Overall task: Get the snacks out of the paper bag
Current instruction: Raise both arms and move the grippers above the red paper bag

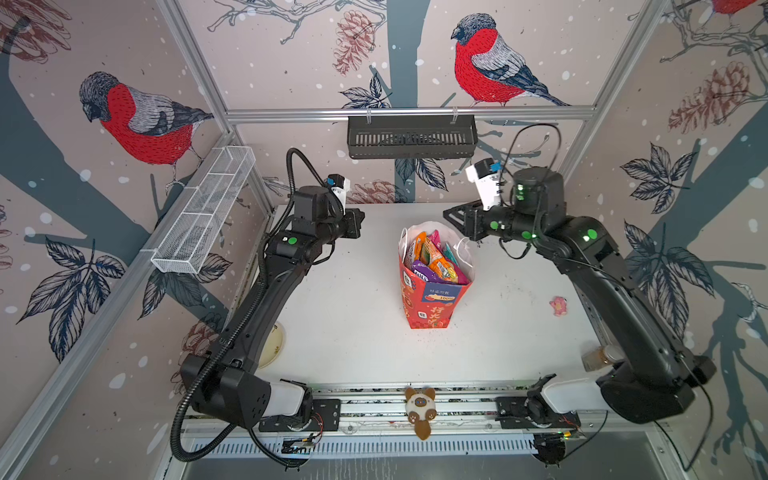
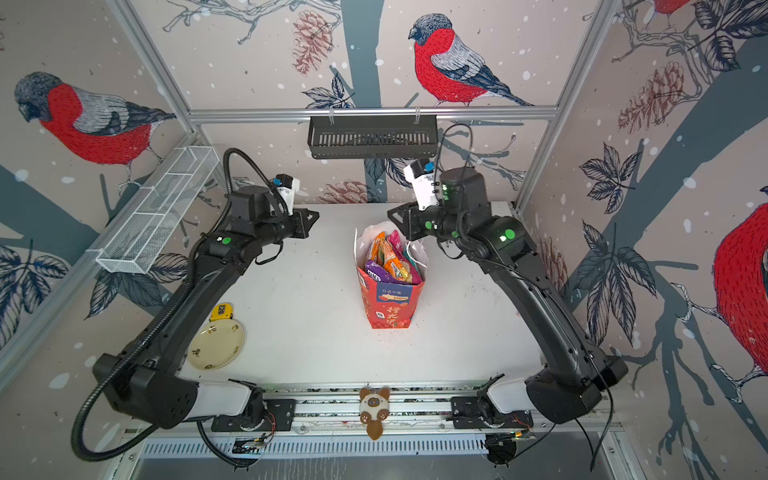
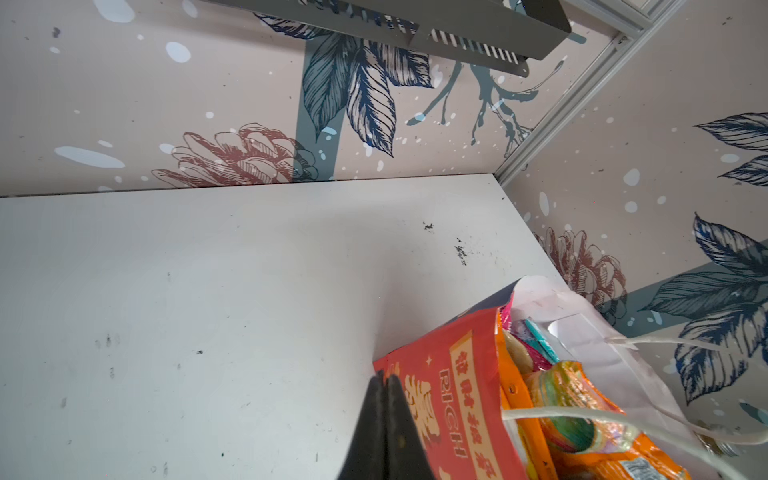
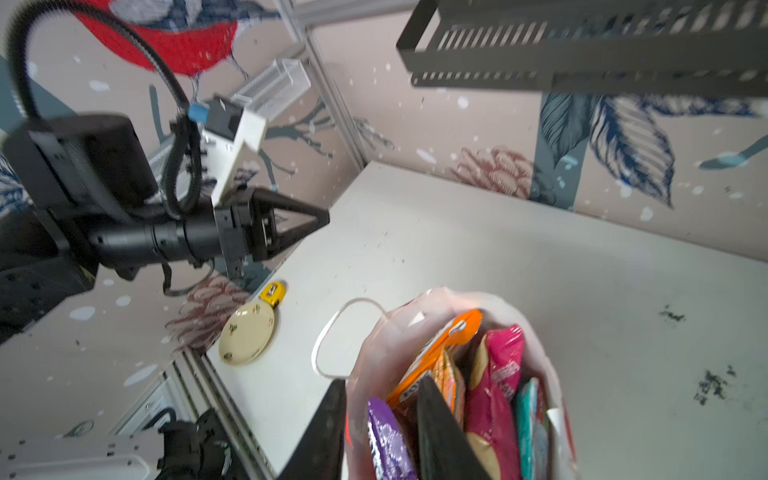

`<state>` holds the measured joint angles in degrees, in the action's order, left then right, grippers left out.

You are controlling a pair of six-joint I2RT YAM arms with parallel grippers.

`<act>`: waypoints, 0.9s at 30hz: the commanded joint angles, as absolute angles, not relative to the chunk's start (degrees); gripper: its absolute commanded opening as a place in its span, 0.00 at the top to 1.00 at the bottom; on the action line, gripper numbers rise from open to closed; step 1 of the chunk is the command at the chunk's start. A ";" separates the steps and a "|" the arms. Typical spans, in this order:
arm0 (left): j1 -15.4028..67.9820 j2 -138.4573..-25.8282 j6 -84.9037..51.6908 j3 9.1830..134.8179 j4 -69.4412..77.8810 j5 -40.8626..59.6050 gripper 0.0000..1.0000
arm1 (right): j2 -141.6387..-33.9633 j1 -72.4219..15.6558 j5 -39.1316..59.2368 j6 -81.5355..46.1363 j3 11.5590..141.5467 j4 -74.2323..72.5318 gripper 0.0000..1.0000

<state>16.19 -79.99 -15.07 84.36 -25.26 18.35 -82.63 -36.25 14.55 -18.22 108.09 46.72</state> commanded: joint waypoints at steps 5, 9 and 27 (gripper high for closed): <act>17.50 -81.56 -16.61 86.00 -30.07 16.94 0.92 | -95.55 -46.62 -3.23 -20.38 121.55 63.80 0.71; 17.75 -81.66 -16.91 85.98 -30.67 17.83 0.91 | -101.83 -47.54 -7.20 -21.57 127.13 69.41 0.74; 18.58 -82.77 -15.07 86.93 -33.29 18.37 0.89 | -104.29 -46.38 -9.21 -25.55 123.31 75.57 0.62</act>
<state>18.41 -82.28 -16.10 85.78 -32.42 17.96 -104.64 -46.33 -8.97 -23.92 124.01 74.56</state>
